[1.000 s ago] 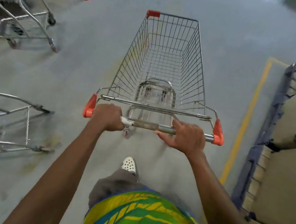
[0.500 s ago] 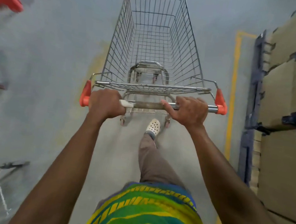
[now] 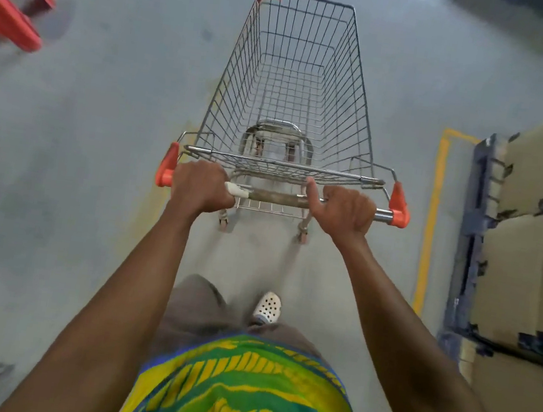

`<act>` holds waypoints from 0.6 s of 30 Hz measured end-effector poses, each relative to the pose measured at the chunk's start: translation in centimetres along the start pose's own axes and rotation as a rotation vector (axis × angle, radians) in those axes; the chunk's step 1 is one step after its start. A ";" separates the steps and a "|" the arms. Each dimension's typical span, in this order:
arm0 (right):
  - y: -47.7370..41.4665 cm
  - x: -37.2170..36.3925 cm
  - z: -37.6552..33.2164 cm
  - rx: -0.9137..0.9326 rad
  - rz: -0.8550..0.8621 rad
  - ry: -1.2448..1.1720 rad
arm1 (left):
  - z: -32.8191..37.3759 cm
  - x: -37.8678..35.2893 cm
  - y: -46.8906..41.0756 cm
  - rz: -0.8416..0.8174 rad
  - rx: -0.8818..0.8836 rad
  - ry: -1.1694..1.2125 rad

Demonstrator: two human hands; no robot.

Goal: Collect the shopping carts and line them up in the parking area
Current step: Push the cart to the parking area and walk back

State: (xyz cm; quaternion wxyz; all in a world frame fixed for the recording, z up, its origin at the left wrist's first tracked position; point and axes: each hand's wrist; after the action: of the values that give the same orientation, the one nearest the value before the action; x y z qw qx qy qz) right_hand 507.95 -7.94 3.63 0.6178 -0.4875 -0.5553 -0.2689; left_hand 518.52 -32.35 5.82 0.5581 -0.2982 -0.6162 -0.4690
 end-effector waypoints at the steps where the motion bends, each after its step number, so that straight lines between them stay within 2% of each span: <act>1: -2.3 -0.7 -0.7 -0.002 -0.029 0.008 | -0.7 0.7 -2.3 0.001 -0.001 -0.003; 4: -8.7 -3.1 -3.1 -0.034 -0.073 0.016 | -3.2 2.5 -9.2 0.012 -0.023 -0.020; 9: -18.4 -7.9 -7.7 -0.102 0.018 0.026 | -8.3 4.5 -20.5 0.113 -0.066 -0.040; 12: -23.9 -9.5 -10.8 -0.118 0.020 0.038 | -11.3 6.6 -26.6 0.091 -0.090 -0.025; 18: -34.5 -13.4 -14.2 -0.148 -0.206 0.039 | -15.8 10.7 -37.0 0.015 -0.104 -0.029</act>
State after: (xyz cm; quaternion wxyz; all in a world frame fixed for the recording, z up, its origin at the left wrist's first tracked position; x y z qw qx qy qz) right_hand 480.64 -36.64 2.67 0.5598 -0.4669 -0.5690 -0.3806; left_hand 489.82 -62.55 6.14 0.5363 -0.3381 -0.5969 -0.4917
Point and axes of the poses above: each hand's wrist, its own y-axis away from the middle knuckle, its own x-axis out of the back of the hand, z = x × y, and after that the axes turned 4 degrees about z, right-handed
